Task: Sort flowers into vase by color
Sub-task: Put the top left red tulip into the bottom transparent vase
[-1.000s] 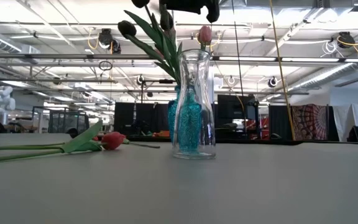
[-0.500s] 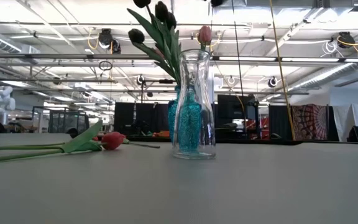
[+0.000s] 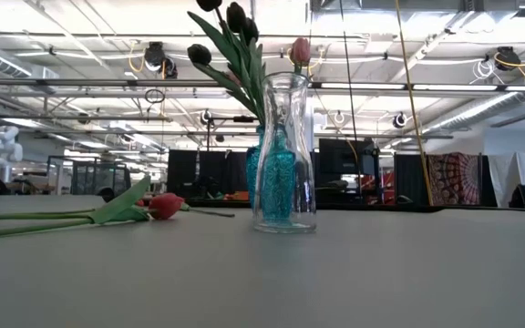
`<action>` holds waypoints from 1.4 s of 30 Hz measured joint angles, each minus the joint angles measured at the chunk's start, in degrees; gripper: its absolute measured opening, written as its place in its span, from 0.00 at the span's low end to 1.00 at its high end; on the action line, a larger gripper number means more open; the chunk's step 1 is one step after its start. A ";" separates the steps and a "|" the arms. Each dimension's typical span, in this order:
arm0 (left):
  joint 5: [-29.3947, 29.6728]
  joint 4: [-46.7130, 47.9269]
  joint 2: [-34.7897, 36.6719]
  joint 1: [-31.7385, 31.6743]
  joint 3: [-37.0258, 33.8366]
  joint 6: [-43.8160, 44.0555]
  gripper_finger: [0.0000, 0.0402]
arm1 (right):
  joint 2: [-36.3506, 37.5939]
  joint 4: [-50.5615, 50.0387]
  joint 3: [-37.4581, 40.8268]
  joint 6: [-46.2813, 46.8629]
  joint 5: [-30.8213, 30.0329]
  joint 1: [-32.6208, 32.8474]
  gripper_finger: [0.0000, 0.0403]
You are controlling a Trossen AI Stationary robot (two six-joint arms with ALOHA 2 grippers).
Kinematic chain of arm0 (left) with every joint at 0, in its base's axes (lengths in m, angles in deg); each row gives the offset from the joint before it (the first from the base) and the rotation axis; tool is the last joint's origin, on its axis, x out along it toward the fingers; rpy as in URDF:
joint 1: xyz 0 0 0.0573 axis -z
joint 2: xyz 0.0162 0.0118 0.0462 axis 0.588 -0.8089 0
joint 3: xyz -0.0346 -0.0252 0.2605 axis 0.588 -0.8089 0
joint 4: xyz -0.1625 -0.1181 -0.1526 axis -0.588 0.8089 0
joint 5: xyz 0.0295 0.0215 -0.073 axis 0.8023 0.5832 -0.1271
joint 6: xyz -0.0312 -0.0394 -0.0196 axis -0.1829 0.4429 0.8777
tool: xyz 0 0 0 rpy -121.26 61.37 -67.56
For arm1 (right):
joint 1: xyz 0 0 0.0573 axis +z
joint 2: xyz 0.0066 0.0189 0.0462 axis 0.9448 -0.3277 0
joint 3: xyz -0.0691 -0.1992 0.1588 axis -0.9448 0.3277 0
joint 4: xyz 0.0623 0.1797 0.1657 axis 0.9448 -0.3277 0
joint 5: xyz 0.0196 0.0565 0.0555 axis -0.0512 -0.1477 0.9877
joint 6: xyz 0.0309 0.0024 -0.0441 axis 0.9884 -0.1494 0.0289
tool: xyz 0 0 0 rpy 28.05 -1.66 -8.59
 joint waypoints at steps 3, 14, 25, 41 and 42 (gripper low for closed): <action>-0.04 3.40 0.00 0.00 0.01 0.04 0.28 | 2.22 -2.24 0.00 -1.48 0.21 0.08 0.42; 0.00 15.83 0.00 0.00 -0.01 3.29 0.28 | 11.77 -19.46 0.00 -1.86 0.39 0.08 0.29; 1.29 21.78 3.48 0.48 -0.22 14.81 0.28 | 17.34 -31.56 0.00 -1.38 0.50 0.08 0.02; -0.52 22.06 12.81 7.89 -0.47 40.96 0.28 | 17.71 -36.09 0.02 -0.39 0.55 0.08 0.03; -0.22 22.08 13.20 8.14 -0.47 41.74 0.28 | 17.71 -36.09 0.02 -0.34 0.55 0.08 0.03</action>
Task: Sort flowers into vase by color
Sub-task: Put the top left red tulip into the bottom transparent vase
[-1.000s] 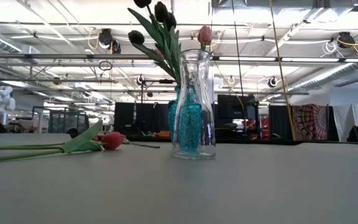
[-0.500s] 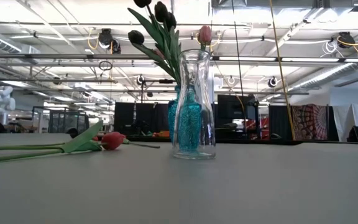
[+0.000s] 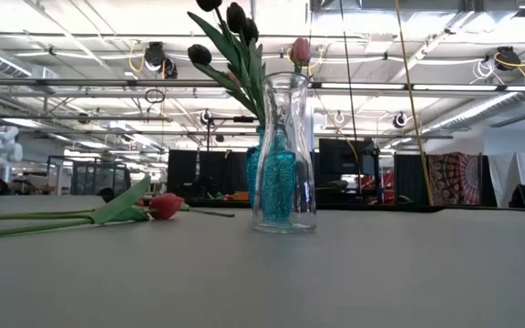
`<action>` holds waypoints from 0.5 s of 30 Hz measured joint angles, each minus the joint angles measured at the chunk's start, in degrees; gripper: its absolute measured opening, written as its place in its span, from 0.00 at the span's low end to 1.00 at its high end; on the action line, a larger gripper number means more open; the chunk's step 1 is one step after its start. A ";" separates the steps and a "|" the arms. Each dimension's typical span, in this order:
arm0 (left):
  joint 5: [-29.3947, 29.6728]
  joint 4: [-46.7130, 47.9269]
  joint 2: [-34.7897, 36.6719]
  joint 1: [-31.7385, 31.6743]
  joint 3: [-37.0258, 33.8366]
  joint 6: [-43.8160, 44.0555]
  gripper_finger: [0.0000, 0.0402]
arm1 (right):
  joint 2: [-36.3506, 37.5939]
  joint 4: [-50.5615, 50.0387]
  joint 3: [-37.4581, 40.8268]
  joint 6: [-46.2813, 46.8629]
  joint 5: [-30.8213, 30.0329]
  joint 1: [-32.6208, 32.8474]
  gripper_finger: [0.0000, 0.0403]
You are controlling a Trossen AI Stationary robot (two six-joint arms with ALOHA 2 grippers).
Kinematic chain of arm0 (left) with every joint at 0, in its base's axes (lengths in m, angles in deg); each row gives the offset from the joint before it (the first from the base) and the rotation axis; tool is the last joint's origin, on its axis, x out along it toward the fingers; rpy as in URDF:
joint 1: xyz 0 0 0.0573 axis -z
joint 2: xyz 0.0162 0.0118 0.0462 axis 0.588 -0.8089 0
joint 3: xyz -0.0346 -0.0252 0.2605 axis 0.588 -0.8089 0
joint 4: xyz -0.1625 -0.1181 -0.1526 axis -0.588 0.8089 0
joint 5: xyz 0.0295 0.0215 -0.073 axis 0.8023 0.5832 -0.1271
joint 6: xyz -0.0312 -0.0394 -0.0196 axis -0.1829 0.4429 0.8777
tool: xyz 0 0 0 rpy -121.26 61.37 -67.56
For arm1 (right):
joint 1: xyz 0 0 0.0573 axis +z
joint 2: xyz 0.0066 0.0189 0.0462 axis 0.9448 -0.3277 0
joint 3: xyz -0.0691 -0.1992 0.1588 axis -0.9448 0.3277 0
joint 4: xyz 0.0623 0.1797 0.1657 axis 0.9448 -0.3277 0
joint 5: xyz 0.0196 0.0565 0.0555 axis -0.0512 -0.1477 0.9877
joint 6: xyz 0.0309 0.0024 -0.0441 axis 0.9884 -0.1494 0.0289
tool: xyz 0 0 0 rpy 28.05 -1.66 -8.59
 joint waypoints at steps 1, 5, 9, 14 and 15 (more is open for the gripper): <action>1.08 -0.01 0.37 0.21 0.00 0.24 0.28 | 0.00 0.02 0.00 0.32 0.00 0.00 0.03; 10.39 0.01 1.64 0.02 -0.57 0.25 0.28 | 0.00 -0.01 0.00 4.69 0.04 0.00 0.03; 18.97 0.00 2.01 -1.48 -2.47 0.02 0.28 | 0.00 -0.01 0.00 9.89 0.07 0.00 0.03; 20.97 0.00 2.08 -4.86 -6.43 0.36 0.28 | 0.00 -1.02 0.00 9.02 0.04 0.00 0.03; 20.99 -0.04 2.06 -5.51 -7.72 1.27 0.28 | 0.00 -1.48 0.00 7.84 0.04 -0.06 0.03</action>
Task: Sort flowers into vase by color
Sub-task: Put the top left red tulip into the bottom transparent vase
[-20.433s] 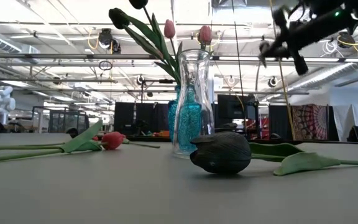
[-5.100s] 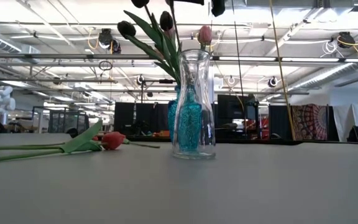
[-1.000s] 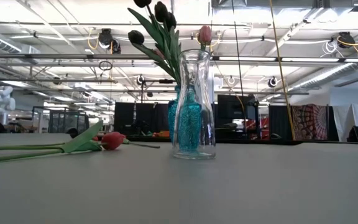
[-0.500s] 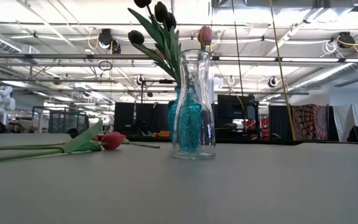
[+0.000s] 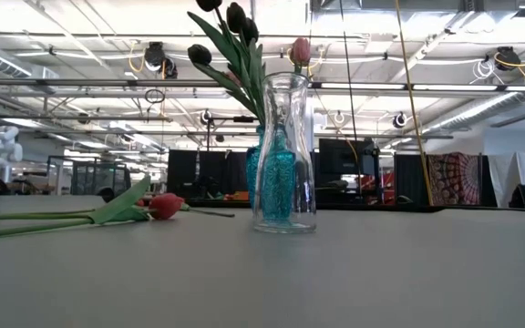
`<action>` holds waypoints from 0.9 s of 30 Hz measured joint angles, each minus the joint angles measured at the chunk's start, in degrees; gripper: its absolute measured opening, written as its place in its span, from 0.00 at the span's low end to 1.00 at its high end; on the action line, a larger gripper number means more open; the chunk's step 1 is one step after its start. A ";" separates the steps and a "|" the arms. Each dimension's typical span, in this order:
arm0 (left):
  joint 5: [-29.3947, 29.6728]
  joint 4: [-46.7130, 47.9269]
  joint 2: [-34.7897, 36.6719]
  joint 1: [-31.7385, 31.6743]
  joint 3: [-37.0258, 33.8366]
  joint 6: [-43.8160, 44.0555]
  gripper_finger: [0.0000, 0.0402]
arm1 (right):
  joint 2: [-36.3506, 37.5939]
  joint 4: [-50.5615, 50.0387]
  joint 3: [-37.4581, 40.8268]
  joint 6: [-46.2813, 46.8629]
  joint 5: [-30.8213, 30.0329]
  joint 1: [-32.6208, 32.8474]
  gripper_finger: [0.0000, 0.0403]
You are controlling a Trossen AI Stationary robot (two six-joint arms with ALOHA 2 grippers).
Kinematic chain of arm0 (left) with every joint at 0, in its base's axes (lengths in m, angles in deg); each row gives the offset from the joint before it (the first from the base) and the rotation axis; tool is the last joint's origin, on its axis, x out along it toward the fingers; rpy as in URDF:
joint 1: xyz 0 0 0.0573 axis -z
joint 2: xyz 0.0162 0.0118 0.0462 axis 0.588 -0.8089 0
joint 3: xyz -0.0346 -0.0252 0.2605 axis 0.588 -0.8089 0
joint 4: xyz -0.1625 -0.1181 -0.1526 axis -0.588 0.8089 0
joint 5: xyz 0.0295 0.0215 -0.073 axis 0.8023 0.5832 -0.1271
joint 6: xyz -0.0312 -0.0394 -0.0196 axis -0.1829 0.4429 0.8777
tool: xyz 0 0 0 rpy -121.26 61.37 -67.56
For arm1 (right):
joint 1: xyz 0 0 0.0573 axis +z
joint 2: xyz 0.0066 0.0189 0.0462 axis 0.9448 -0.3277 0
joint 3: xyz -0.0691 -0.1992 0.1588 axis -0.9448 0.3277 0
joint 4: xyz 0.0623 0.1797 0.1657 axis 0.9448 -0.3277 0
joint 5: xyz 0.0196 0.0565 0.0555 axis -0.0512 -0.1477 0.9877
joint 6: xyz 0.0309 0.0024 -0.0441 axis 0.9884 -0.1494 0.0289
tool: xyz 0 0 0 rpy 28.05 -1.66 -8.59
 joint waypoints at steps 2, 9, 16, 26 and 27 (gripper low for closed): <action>0.00 0.00 -0.06 -1.21 -3.00 3.18 0.28 | 0.00 -0.68 0.00 -3.06 -0.01 -0.13 0.03; -3.37 -0.06 -0.43 -3.12 -14.95 21.74 0.28 | -0.02 -4.88 0.00 -7.94 0.00 -0.10 0.03; -14.30 -4.07 -1.61 -5.32 -24.61 30.46 0.28 | -0.02 -11.72 0.00 -7.91 0.00 -0.08 0.03; -23.59 -4.43 -5.92 -11.82 -29.94 22.30 0.34 | -0.02 -12.22 0.00 -7.91 0.01 -0.08 0.03; -23.54 -4.95 -6.36 -12.51 -30.19 21.26 0.35 | -0.03 -12.20 0.00 -7.91 0.00 -0.08 0.03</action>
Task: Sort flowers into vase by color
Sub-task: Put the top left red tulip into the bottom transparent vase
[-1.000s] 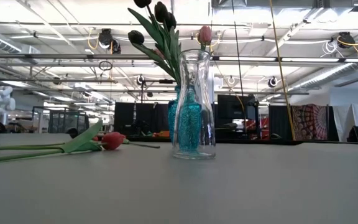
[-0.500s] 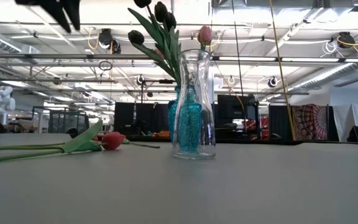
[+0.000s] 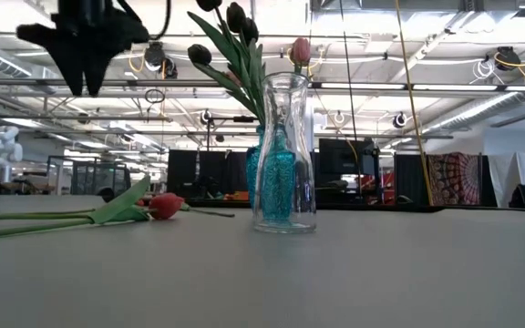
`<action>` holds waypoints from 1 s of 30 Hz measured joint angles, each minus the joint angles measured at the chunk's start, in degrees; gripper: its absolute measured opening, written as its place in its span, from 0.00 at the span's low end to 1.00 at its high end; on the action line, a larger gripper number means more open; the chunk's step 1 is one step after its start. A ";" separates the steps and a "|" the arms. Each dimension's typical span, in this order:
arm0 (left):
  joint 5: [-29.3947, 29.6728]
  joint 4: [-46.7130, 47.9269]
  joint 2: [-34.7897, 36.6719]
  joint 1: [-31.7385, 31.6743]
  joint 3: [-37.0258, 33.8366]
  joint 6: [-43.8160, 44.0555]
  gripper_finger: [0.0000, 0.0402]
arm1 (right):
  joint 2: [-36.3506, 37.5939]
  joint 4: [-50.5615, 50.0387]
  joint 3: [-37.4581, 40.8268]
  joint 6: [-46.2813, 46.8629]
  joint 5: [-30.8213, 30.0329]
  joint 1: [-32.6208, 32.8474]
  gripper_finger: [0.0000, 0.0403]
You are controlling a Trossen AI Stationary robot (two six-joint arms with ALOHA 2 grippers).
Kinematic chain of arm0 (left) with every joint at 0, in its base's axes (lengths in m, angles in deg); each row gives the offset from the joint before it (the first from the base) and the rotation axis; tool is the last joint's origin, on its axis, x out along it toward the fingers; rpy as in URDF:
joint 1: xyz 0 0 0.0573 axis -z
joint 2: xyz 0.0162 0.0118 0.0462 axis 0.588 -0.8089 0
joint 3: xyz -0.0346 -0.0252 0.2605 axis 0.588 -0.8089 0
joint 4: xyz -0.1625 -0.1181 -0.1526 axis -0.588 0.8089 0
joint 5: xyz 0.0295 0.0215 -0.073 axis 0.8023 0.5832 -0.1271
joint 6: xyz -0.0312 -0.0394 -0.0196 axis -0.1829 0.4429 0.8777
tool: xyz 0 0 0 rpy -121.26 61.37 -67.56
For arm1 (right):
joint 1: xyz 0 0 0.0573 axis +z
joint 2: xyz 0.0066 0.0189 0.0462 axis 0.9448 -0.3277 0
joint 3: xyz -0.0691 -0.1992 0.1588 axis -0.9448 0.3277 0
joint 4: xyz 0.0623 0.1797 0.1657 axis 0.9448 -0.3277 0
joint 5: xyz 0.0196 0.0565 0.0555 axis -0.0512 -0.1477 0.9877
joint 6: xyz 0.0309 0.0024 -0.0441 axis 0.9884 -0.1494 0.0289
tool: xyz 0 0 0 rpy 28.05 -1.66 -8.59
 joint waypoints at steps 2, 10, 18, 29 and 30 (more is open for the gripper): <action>-0.03 -1.73 -0.80 -1.56 -0.70 -2.40 0.39 | 0.00 0.01 0.00 0.00 0.00 0.00 0.03; -0.98 -5.82 -2.60 -8.05 -5.36 -10.79 0.46 | 0.00 0.06 0.00 3.64 0.22 0.13 0.03; -3.59 -13.44 1.17 -13.88 -11.61 -18.74 0.46 | 0.00 0.03 0.00 10.60 1.56 0.13 0.03; -13.03 -25.51 6.20 -23.46 -23.87 -26.84 0.46 | -0.01 0.01 0.00 10.60 1.75 0.13 0.03; -13.73 -26.32 6.05 -23.89 -24.51 -26.88 0.46 | -0.01 0.01 0.00 10.60 1.75 0.13 0.03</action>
